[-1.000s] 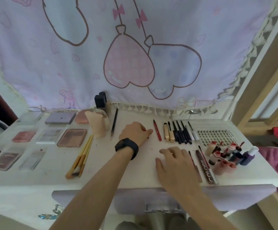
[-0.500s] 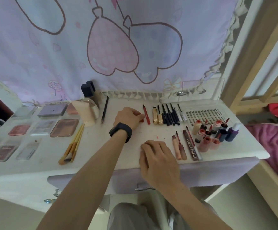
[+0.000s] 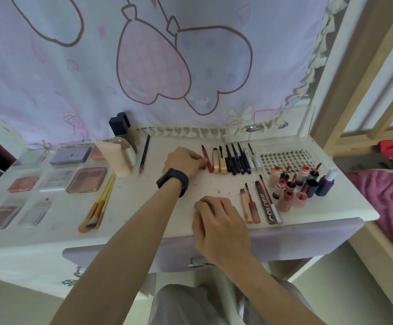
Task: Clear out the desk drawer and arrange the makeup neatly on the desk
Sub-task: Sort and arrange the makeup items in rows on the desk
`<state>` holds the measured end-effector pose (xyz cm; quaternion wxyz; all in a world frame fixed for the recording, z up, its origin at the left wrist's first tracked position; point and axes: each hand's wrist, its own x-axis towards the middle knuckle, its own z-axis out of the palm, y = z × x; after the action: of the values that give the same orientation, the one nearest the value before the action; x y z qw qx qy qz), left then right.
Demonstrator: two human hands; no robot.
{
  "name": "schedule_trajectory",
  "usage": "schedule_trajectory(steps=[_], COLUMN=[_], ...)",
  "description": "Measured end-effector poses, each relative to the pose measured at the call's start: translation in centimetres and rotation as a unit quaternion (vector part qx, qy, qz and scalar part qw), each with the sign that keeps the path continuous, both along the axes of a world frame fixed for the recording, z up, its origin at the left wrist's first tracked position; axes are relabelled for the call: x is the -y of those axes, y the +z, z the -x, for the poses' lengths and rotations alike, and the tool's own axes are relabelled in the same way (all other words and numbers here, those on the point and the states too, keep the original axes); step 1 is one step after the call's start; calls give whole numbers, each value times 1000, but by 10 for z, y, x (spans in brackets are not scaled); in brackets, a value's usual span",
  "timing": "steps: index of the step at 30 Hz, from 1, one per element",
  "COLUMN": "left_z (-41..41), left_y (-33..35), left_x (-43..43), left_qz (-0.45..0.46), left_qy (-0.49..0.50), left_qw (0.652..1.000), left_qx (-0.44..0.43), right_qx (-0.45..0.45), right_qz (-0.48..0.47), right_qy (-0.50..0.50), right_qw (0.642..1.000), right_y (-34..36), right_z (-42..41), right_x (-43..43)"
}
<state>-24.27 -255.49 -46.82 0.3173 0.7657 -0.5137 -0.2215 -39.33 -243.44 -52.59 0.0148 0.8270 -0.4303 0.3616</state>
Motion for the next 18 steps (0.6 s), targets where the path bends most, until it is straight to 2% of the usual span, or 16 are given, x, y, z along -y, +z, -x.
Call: schedule_trajectory(steps=[18], left_z=[7], left_y=[4], left_x=[3], left_qz=[-3], left_qy=[-17], left_qw=[1000], left_qx=[-11], right_qx=[-1], right_qz=[-10], right_qy=[-6], right_qw=[1000], right_y=[0], right_z=[1], right_x=[-1])
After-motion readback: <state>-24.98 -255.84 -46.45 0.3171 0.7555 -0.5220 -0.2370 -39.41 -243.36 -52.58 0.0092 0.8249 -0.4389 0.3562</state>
